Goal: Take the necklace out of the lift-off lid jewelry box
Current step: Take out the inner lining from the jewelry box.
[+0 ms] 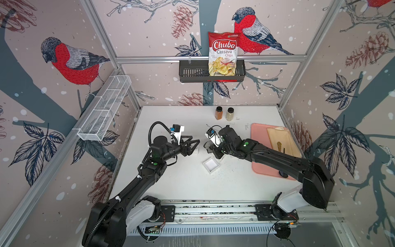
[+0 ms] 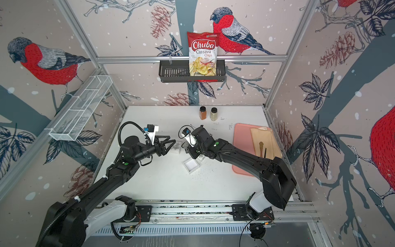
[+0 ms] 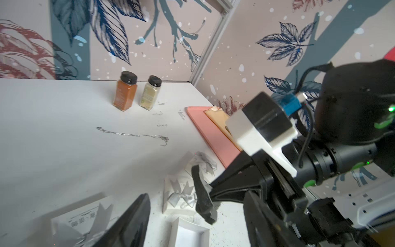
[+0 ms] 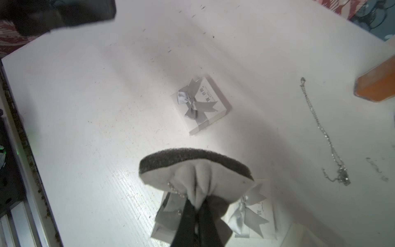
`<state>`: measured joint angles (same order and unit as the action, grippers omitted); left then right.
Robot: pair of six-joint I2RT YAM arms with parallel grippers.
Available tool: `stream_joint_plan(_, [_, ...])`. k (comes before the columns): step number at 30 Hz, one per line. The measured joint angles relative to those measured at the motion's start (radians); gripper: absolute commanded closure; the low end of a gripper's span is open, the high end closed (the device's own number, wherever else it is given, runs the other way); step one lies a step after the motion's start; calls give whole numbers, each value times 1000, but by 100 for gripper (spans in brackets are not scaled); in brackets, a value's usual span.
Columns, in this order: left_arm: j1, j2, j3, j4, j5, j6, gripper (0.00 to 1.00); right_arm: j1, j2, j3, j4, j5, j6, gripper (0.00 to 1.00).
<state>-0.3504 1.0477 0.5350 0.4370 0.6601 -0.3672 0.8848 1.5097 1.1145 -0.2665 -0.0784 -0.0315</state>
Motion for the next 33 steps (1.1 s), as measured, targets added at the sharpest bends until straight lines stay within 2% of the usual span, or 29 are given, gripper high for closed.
stream_joint_plan(3, [-38,33,30,-27,26,37,34,5,-10,10,18,19,0,92])
stream_joint_plan(14, [-69,98,69,-71,46,112,37,12,-69,12,63,61,4,92])
stream_joint_plan(27, [-85,155,79,13,85,55,45,9,-95,-8,160,24,35,91])
stream_joint_plan(33, [-86,192,100,37,102,31,61,9,-97,-18,179,13,42,91])
